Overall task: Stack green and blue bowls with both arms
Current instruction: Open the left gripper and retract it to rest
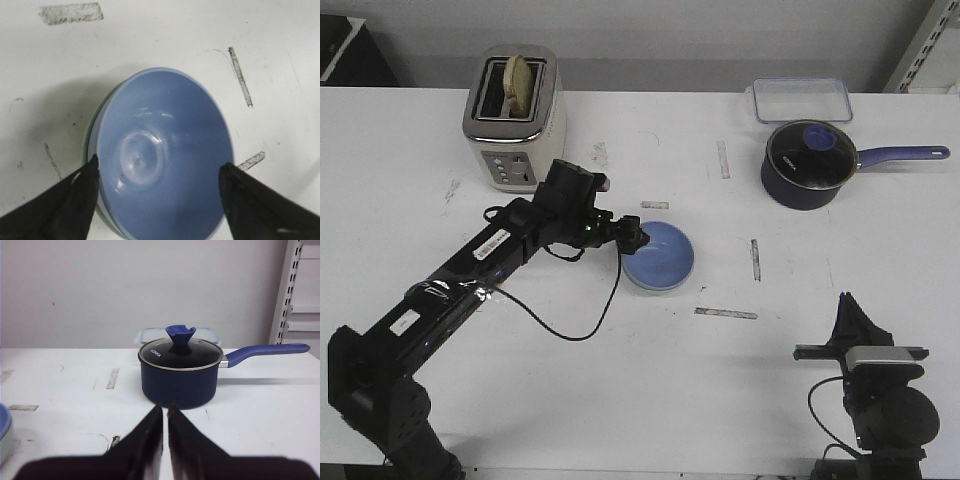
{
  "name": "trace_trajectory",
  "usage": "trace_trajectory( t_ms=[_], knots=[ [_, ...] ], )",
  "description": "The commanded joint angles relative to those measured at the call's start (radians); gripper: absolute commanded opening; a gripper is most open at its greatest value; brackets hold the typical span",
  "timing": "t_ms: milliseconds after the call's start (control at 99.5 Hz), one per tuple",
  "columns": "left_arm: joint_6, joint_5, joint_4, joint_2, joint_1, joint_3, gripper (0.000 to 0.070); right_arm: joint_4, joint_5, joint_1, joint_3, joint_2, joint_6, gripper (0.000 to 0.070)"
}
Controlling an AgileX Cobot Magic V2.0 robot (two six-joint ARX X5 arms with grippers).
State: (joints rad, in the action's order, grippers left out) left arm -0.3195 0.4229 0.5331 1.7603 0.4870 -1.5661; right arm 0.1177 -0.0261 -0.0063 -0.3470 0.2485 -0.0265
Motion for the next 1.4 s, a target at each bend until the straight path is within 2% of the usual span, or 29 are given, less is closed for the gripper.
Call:
trace_trajectory(
  t_ms=[0, 101, 201, 251, 382, 432, 483, 593, 714, 1388],
  knots=[
    [0.098, 0.004, -0.005, -0.012, 0.000, -0.022, 0.0457, -0.013, 0.000, 0.002, -0.004, -0.001, -0.010, 0.0013],
    [0.153, 0.004, -0.031, -0.059, -0.003, 0.007, 0.0445, -0.013, 0.000, 0.002, -0.004, -0.001, -0.010, 0.0013],
    [0.182, 0.003, -0.119, -0.126, -0.003, 0.079, 0.0417, -0.013, 0.000, 0.002, -0.004, -0.001, -0.010, 0.0013],
    [0.185, -0.009, -0.190, -0.167, -0.004, 0.133, 0.0348, -0.013, 0.000, 0.002, -0.004, -0.001, -0.010, 0.0013],
    [0.185, -0.097, -0.400, -0.292, -0.004, 0.298, 0.0105, -0.013, 0.000, 0.002, -0.004, -0.001, -0.010, 0.0013],
    [0.185, -0.143, -0.466, -0.340, -0.008, 0.363, 0.0037, -0.013, 0.000, 0.002, -0.004, -0.001, -0.010, 0.0013],
    [0.190, -0.197, -0.520, -0.391, -0.017, 0.425, 0.0001, -0.013, 0.000, 0.002, -0.004, -0.001, -0.010, 0.0013],
    [0.230, -0.310, -0.587, -0.500, -0.041, 0.551, 0.0000, -0.013, 0.000, 0.002, -0.004, -0.001, -0.010, 0.0013],
    [0.260, -0.384, -0.578, -0.613, -0.076, 0.656, 0.0000, -0.013, 0.000, 0.002, -0.004, -0.001, -0.010, 0.0013],
    [0.260, -0.387, -0.588, -1.182, -0.429, 1.133, 0.0001, -0.013, 0.000, 0.002, -0.004, -0.001, -0.010, 0.0013]
  ],
)
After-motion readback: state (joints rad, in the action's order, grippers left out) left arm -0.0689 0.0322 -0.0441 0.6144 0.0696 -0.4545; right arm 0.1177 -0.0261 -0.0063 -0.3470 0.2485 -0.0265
